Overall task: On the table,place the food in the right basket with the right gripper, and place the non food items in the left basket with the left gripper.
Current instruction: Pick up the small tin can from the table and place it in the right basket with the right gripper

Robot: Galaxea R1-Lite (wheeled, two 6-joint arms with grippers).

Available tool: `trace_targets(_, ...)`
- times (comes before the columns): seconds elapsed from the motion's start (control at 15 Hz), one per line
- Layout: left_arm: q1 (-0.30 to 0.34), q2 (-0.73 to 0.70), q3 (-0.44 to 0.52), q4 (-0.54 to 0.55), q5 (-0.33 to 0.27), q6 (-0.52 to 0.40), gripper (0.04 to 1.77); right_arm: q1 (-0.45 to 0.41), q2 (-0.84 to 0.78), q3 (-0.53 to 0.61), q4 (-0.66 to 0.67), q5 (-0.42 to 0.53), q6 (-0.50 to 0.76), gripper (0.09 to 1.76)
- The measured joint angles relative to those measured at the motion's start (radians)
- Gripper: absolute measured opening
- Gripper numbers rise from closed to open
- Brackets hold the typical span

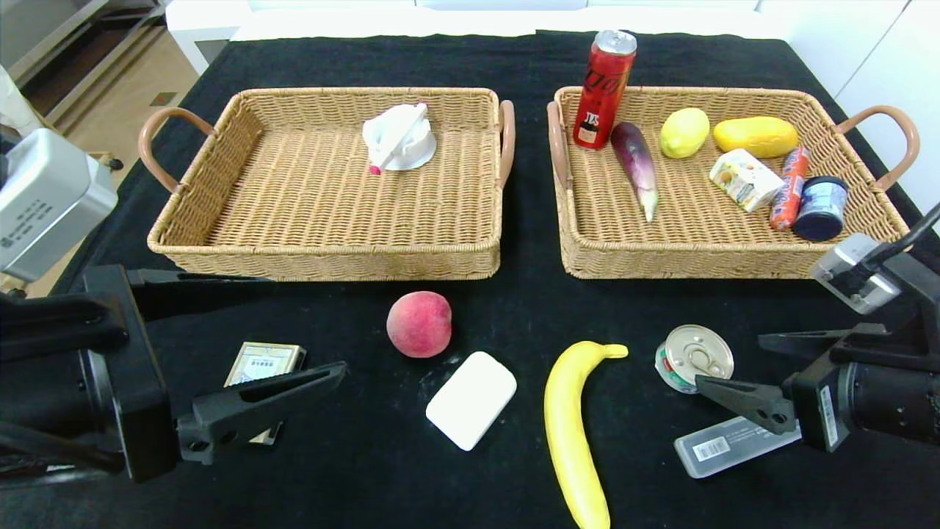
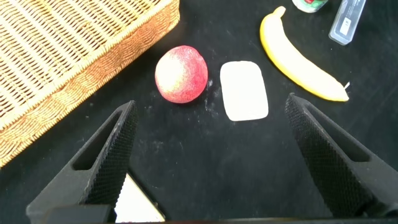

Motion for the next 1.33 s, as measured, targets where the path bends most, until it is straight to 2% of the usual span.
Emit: trace_targets(1.33, 0.000, 0.013, 0.009, -0.001, -0.003, 0.002, 1.72, 0.101, 0.218, -0.113, -0.001, -0.219, 0.000, 1.71)
